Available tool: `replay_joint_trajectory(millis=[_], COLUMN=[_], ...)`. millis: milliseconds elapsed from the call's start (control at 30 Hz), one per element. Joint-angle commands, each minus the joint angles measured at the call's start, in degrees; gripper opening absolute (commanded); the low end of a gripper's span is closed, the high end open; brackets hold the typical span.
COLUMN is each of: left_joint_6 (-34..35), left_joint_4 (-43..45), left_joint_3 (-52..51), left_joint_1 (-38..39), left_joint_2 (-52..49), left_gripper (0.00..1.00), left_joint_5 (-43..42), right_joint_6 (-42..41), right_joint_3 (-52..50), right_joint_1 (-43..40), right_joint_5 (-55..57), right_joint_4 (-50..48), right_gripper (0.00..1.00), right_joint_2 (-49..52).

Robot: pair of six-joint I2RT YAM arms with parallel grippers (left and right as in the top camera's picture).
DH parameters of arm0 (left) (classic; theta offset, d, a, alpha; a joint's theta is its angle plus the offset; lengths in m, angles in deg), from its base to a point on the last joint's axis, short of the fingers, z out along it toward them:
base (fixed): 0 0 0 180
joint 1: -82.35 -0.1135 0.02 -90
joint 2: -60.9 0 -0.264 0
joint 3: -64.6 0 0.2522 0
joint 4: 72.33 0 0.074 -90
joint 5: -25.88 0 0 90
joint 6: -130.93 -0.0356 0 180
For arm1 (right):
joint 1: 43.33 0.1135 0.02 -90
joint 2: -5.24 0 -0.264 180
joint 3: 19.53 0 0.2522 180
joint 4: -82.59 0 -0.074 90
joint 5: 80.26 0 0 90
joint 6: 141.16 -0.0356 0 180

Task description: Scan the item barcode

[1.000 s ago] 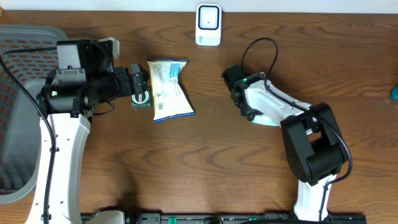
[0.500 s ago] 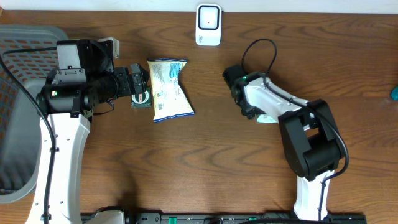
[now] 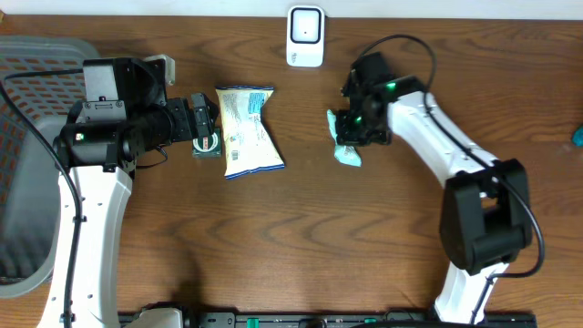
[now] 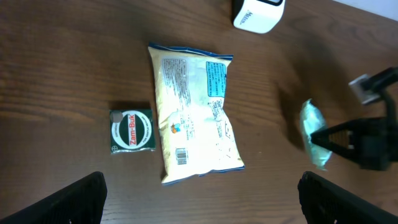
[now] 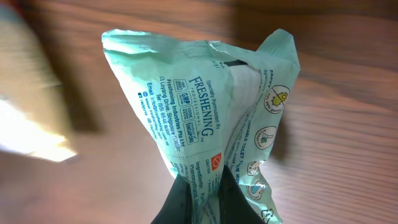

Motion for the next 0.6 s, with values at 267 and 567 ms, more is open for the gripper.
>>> replay_joint_trajectory(millis=[267,567], left_joint_6=[-0.74,-0.74], left_joint_4=[0.07,0.07], left_joint_3=[0.09,0.09], left_joint_1=[0.07,0.07], left_joint_2=[-0.15,-0.15], left_gripper=[0.98,0.98], left_joint_5=[0.39,0.39], right_joint_6=[-0.22,0.76], right_joint_3=[-14.21,-19.52], right_joint_1=[-9.84,-17.81], right_joint_5=[-32.52,-32.48], right_joint_4=[-12.46,-15.98], right_gripper=[0.01,0.14], right_joint_2=[-0.83,-1.09])
